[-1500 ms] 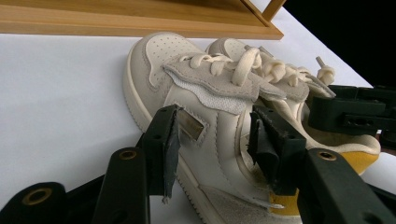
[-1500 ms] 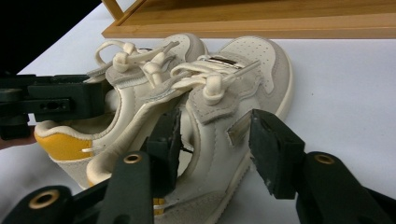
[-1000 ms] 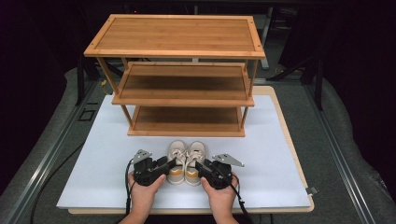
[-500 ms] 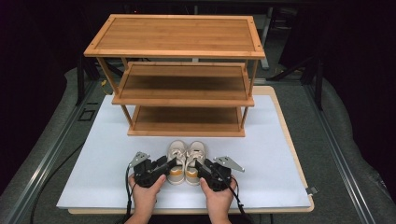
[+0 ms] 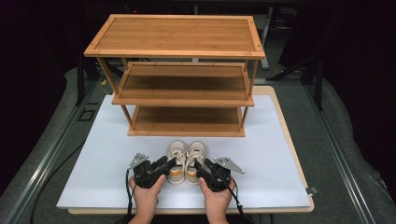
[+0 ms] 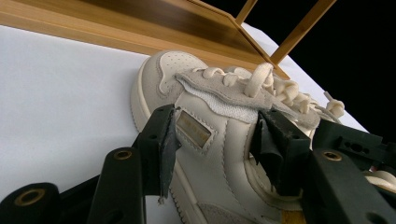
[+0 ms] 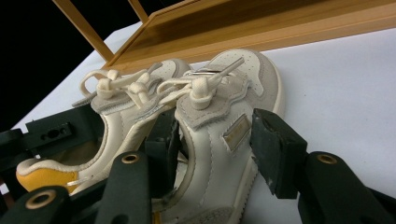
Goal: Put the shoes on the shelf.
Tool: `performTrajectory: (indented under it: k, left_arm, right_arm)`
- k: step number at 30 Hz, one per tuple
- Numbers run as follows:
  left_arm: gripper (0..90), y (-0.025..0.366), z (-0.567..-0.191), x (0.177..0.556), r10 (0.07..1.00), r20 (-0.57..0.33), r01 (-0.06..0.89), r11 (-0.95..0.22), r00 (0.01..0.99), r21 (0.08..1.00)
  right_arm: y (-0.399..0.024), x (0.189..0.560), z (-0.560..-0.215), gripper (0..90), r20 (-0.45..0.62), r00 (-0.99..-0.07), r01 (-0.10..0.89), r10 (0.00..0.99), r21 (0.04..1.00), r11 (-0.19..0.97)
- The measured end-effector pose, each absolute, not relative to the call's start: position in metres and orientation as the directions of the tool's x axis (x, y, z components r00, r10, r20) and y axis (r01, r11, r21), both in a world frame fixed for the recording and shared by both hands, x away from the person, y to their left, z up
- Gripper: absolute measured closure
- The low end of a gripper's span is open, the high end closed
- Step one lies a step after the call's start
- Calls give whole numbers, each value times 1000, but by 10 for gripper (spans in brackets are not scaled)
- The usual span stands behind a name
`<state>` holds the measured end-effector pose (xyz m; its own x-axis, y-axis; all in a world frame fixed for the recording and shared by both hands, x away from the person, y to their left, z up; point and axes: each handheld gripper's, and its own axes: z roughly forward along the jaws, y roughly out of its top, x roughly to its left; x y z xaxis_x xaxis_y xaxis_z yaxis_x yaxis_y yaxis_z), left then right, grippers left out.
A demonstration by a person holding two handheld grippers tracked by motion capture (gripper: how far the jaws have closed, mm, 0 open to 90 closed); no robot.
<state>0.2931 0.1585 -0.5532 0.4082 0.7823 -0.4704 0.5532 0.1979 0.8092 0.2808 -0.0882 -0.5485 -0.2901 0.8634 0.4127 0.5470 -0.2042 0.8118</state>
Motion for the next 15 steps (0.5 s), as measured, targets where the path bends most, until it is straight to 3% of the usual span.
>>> performTrajectory:
  k: [15]
  left_arm:
    - [512,158,-552,296,783,-473,576,184,404,796]
  right_arm:
    - [-90,284,-548,522,447,-280,576,849,786,-224]
